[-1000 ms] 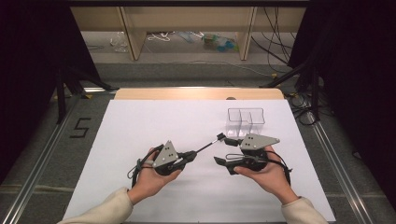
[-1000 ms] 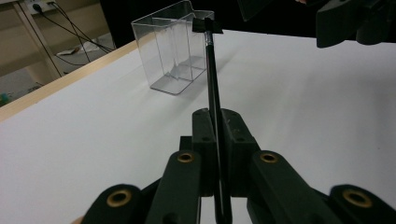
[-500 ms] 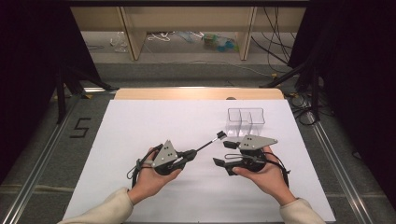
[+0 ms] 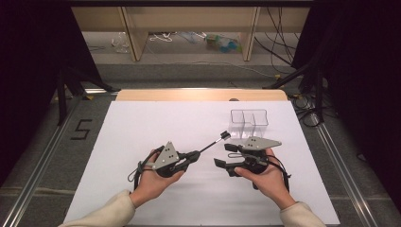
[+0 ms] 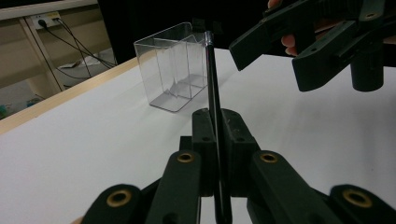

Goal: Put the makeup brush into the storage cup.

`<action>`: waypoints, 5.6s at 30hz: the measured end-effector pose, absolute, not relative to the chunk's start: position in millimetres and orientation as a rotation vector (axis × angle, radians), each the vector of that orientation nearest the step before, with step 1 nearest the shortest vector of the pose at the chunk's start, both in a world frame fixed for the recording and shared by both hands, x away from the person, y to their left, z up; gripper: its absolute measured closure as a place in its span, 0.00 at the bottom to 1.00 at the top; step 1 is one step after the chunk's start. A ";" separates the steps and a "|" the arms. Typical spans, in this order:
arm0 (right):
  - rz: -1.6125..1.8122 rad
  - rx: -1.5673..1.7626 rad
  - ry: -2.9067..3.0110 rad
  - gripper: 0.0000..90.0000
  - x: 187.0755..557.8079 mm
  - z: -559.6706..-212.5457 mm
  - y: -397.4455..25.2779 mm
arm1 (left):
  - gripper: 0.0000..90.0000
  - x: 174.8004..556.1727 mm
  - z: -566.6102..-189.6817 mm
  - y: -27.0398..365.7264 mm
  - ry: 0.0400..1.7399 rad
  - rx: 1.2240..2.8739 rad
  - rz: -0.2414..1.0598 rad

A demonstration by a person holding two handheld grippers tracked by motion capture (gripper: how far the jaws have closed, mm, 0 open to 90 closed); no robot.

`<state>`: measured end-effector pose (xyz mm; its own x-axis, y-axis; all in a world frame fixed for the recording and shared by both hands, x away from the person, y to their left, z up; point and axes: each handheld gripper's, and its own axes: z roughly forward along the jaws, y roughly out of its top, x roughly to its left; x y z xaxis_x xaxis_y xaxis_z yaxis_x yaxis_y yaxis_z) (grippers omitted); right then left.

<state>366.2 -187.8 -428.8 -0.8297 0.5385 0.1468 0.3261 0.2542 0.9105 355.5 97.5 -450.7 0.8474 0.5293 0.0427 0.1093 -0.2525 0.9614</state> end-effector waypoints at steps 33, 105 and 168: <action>1.826 0.989 2.247 0.32 371.1 -434.9 -175.2 | 0.94 354.0 -451.9 89.0 0.460 1.766 0.395; 1.949 1.091 2.066 0.74 378.0 -433.3 -174.0 | 0.94 354.3 -459.9 82.1 0.480 1.793 0.411; 1.737 0.889 2.118 0.95 369.9 -407.9 -190.9 | 0.27 342.6 -443.6 116.9 0.507 1.746 0.377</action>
<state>369.9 -190.9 -407.9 -0.7786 0.6024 0.1754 0.2899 0.0974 0.9521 342.6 116.9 -443.6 0.8515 0.5242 -0.0172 0.1347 -0.1868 0.9731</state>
